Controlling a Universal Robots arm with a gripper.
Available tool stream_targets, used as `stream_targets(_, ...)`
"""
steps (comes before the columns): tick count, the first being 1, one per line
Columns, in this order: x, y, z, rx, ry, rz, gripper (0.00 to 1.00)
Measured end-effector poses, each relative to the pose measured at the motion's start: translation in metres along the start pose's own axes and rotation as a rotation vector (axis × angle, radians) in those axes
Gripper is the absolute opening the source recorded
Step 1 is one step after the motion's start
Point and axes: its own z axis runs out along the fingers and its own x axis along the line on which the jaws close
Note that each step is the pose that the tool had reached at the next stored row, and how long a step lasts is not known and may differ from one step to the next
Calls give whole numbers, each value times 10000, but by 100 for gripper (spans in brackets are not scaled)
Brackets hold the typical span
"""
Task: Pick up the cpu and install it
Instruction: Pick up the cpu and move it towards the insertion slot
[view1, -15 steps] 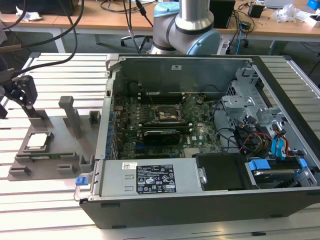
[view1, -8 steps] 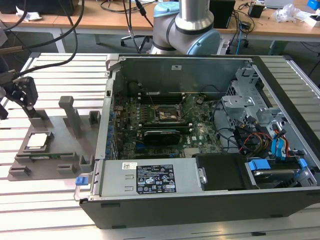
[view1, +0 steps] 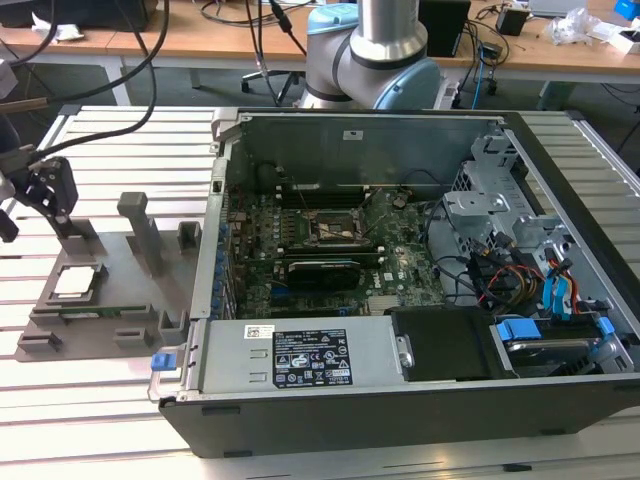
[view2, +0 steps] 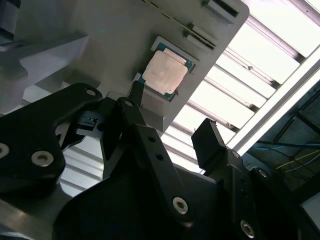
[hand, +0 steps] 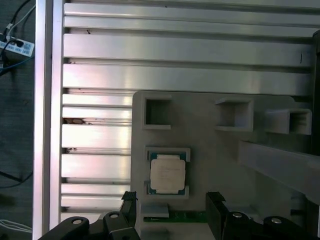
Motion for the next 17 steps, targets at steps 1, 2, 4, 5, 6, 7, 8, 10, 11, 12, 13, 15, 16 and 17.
stream_targets(1, 0, 0, 9, 0, 0, 0, 66)
stream_targets(2, 0, 0, 19, 0, 0, 0, 66)
stream_targets(4, 1, 1, 31, 0, 0, 0, 66)
stream_targets(5, 1, 1, 37, 0, 0, 0, 66)
stream_targets(6, 1, 1, 44, 0, 0, 1, 66)
stream_targets(7, 1, 1, 57, 0, 1, 1, 66)
stream_targets(8, 1, 2, 73, 0, 0, 0, 66)
stream_targets(10, -3, 2, 104, -1, -1, 1, 66)
stream_targets(11, -4, 2, 117, 0, -1, 0, 66)
stream_targets(12, -4, 2, 130, 0, 0, -2, 66)
stream_targets(13, -4, 2, 140, 0, 0, -5, 66)
stream_targets(15, -4, -5, 169, 0, 0, -18, 66)
stream_targets(16, -3, -13, 182, 0, 0, -19, 66)
stream_targets(17, -2, -24, 193, 1, 0, -19, 66)
